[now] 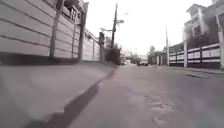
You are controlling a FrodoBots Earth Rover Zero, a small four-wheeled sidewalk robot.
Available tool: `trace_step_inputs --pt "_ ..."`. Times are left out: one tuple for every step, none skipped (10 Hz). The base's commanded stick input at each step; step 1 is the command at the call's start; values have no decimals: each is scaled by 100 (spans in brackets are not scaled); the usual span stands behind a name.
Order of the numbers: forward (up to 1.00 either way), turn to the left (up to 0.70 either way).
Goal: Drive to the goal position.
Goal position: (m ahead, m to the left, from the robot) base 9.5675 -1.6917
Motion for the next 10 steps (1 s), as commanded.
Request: trace_step_inputs --pt "100 0" --pt "100 0" --pt "100 -18" --pt "100 -40" --pt "100 -40" --pt "100 -40" --pt "100 -40" --pt "100 -40" --pt "100 -39" --pt "100 -35"
